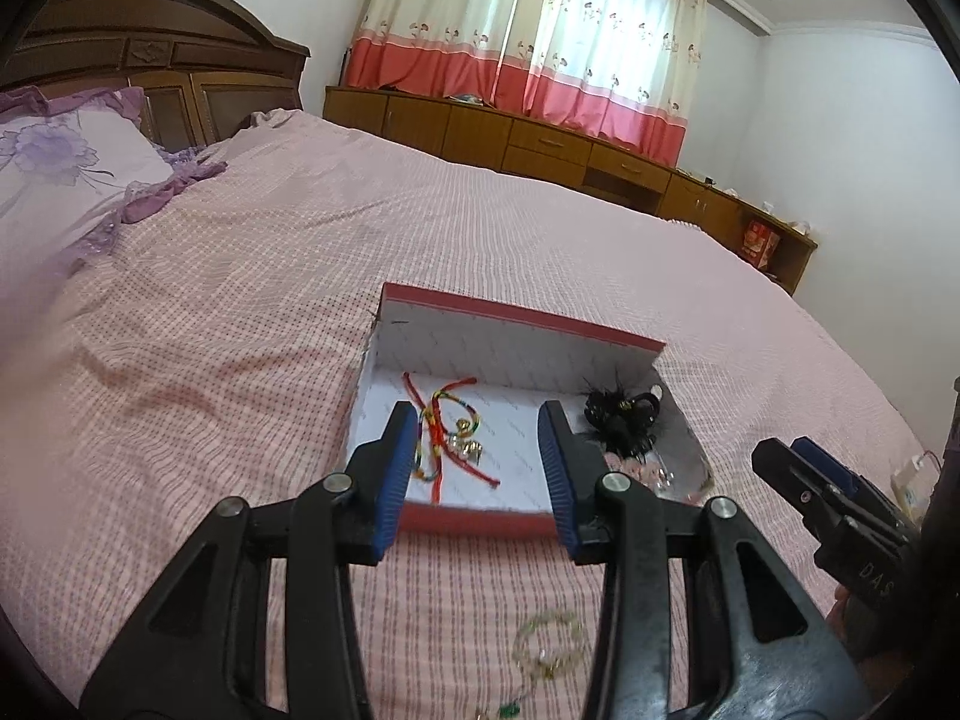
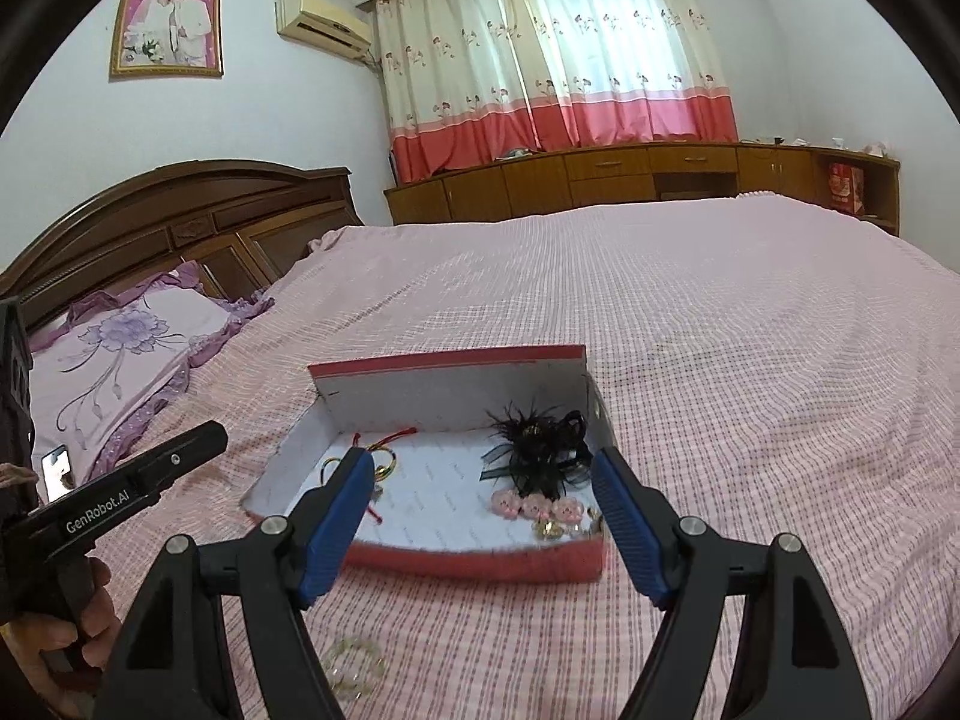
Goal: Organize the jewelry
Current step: 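Open both grippers to drop the brooch and flower clip, then withdraw, then grasp a gold green-bead earring with the left gripper while the right grasps another green-bead earring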
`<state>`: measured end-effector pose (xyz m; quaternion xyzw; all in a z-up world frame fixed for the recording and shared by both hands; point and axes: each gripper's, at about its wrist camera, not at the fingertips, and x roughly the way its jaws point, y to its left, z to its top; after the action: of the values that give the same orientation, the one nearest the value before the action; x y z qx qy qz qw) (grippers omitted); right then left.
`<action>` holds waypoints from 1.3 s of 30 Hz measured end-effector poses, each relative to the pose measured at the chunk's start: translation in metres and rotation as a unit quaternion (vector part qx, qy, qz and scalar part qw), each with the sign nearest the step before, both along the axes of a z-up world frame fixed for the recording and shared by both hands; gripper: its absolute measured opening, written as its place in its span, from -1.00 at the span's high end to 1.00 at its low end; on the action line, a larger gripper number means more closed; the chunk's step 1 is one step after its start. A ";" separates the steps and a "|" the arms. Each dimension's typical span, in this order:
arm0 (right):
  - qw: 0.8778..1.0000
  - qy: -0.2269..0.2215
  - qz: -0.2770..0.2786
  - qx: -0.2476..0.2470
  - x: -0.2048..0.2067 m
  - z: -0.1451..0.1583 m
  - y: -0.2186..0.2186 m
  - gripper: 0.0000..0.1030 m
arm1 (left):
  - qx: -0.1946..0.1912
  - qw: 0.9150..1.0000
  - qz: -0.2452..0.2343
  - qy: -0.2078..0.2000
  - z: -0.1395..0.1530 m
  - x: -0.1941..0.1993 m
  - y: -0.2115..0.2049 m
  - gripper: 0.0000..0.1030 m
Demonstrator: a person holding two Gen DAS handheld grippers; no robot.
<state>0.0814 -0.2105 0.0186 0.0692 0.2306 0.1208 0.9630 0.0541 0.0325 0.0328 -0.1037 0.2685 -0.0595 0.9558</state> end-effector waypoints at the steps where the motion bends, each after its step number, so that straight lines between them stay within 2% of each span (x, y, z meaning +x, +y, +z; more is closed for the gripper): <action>1: 1.000 0.001 0.000 -0.001 -0.005 0.001 0.000 -0.50 | 0.002 1.000 0.000 0.000 0.001 -0.003 0.000 0.35; 10: 1.000 0.007 0.002 0.000 -0.049 -0.002 -0.003 -0.50 | 0.008 1.000 -0.011 0.012 -0.004 -0.039 0.002 0.35; 20: 1.000 0.008 0.001 -0.007 -0.081 -0.007 -0.002 -0.50 | 0.016 0.998 -0.022 0.052 -0.032 -0.067 0.001 0.35; 39: 0.999 0.044 0.009 -0.016 -0.103 -0.039 0.001 -0.50 | 0.024 0.989 -0.058 0.135 -0.090 -0.073 -0.024 0.37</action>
<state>-0.0216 -0.2099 -0.0199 0.0571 0.2751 0.1225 0.9519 -0.0190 0.0082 -0.0576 -0.0719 0.4020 -0.0940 0.9079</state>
